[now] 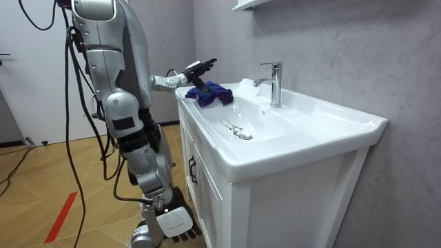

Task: Wipe basin

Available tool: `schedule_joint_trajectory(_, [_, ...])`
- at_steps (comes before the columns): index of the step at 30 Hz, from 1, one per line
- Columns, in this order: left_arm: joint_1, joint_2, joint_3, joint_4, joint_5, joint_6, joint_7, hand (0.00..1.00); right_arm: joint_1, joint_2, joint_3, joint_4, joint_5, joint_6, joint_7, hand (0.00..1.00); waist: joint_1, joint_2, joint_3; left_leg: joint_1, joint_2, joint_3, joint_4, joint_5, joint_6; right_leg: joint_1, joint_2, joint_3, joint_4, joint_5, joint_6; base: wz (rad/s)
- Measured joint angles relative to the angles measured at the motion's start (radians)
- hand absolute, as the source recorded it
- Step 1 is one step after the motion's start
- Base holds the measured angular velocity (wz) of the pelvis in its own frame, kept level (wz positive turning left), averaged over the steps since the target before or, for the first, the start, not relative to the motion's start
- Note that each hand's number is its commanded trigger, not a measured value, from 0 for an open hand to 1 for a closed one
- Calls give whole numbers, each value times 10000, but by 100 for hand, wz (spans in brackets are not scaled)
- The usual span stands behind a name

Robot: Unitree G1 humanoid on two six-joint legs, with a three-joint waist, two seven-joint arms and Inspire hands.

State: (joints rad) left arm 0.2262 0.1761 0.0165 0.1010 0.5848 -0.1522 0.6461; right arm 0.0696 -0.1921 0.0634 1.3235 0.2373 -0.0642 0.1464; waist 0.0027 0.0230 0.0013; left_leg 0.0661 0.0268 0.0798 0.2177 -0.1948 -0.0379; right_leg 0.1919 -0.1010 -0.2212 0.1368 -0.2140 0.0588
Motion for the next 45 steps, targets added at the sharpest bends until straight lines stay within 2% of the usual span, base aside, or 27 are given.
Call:
schedule_joint_trajectory(7, [-24, 1, 268, 426, 89, 8, 69, 0, 5, 5, -94, 0, -28, 15, 1, 0, -6, 4, 3, 176, 9, 137, -192, 1, 0, 3, 5, 169, -5, 1, 2, -6])
schedule_joint_trajectory(13, [-178, 2, 288, 643, 92, 41, 75, 0, -1, 67, -95, -47, -26, 24, 1, 0, -22, -97, 39, 179, 11, 165, -190, 1, 0, -8, 4, 234, -16, 3, 6, -2])
schedule_joint_trajectory(22, [-185, 3, 292, 796, 91, 405, 75, 0, 6, 68, -111, -139, -31, 229, -5, 0, -72, -130, 16, 187, 11, 166, -187, 1, 0, -4, 4, 254, -11, 3, 6, 0])
schedule_joint_trajectory(33, [-195, 3, 436, 1653, 97, 407, 77, 0, 22, 179, -459, -134, -33, 222, -256, 0, -248, -53, -46, 189, 16, 156, -201, 1, 0, -6, 17, 231, -6, 5, 7, 0])
schedule_joint_trajectory(45, [-223, -3, 569, 2502, 72, 477, 45, 0, 11, 198, -460, -144, -35, 333, -276, 0, -248, -111, -45, 166, 15, 120, -209, 0, 0, -1, 17, 166, -9, 5, 7, 1])
